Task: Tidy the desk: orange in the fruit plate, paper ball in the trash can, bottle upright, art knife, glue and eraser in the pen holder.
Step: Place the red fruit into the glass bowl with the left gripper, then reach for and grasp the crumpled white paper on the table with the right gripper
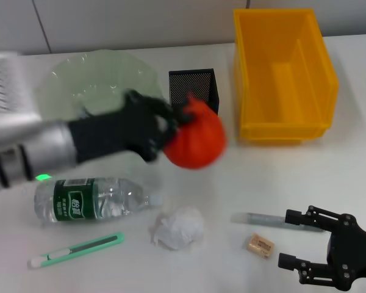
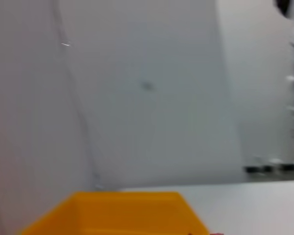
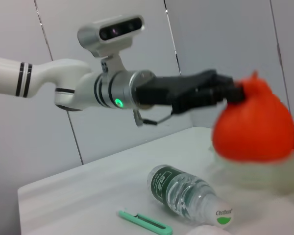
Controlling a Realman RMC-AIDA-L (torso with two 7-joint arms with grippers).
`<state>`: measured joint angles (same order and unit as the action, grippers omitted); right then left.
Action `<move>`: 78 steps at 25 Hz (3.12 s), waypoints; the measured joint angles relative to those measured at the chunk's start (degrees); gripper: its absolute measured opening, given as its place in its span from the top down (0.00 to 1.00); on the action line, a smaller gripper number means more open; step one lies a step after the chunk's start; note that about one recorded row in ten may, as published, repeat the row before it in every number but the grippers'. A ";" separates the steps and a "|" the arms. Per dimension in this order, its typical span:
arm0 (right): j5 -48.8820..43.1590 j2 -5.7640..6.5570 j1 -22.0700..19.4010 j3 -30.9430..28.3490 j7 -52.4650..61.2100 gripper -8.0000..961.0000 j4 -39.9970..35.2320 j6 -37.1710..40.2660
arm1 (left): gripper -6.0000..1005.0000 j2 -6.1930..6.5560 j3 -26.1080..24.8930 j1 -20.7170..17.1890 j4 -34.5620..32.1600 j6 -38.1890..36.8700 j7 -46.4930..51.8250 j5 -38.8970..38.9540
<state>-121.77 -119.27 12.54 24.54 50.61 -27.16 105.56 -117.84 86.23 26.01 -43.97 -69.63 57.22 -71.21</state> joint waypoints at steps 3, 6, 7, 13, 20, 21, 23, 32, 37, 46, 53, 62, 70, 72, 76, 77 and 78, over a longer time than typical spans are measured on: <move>0.09 0.02 0.07 0.06 0.01 0.16 0.00 0.00 | 0.93 -0.06 -7.12 -2.30 -2.21 -0.20 0.72 -0.50; 0.21 0.05 0.27 0.07 0.01 0.16 0.00 0.00 | 0.93 -0.53 -12.94 -2.61 -1.79 1.00 0.76 -0.58; 0.21 0.05 0.27 0.07 0.01 0.16 0.00 0.00 | 0.93 -0.61 -14.06 -2.48 -1.23 1.92 0.68 -0.56; 0.23 -0.02 0.78 0.07 0.01 0.16 0.00 0.00 | 0.93 -0.73 -16.98 0.77 4.25 11.95 0.69 -0.14; 0.22 0.00 1.06 0.02 0.10 0.16 0.00 0.74 | 0.93 -0.79 -17.05 2.50 7.20 15.45 0.77 0.10; 0.23 0.00 1.07 -0.06 0.10 0.16 0.00 0.84 | 0.93 -0.78 -16.98 2.40 7.18 15.40 0.84 0.23; 0.23 0.00 1.07 -0.10 0.11 0.16 0.00 0.86 | 0.93 -0.78 -16.86 2.15 7.06 15.21 0.89 0.43; 0.22 0.03 0.67 -0.46 0.12 0.16 -0.16 1.10 | 0.71 -0.49 -17.61 0.08 5.00 8.08 2.37 0.47; 0.31 0.22 0.54 -2.94 3.28 0.16 -3.31 5.25 | 0.56 -0.41 -17.68 -0.41 4.74 5.92 2.37 0.47; 0.00 0.33 6.38 2.55 38.11 0.17 -35.50 14.86 | 0.14 -0.43 -17.15 -6.88 6.60 -11.17 0.04 -9.34; -0.24 0.35 11.02 20.74 63.82 0.17 -57.52 15.55 | 0.14 -0.32 -17.78 -7.71 8.92 -11.84 -1.57 -9.72; -8.52 0.07 18.21 43.32 82.39 0.18 -64.02 6.14 | 0.14 -0.33 -19.98 -7.05 8.76 -12.31 -1.30 -9.55; -12.53 -0.01 20.05 58.32 86.96 0.18 -61.02 -5.55 | 0.14 -0.30 -20.05 -6.94 8.56 -12.30 -1.43 -9.56; -13.30 -0.07 20.54 60.99 87.59 0.18 -59.49 -7.63 | 0.14 -0.33 -20.05 -6.93 8.77 -12.10 -1.47 -9.64; -13.16 -0.18 21.38 65.30 88.68 0.18 -56.37 -11.87 | 0.14 -0.35 -20.05 -6.93 8.79 -12.13 -1.55 -9.82; -13.16 -0.18 21.38 65.30 88.68 0.19 -56.37 -11.87 | 0.14 -0.36 -20.05 -6.94 8.86 -12.03 -1.64 -9.86; -13.09 -0.22 21.34 66.33 88.86 0.19 -55.96 -13.13 | 0.14 -0.36 -20.05 -6.94 8.89 -11.98 -1.77 -9.88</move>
<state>-134.86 -119.49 33.88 90.87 139.47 -83.11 92.43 -118.20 66.18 19.07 -35.08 -81.62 55.45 -81.08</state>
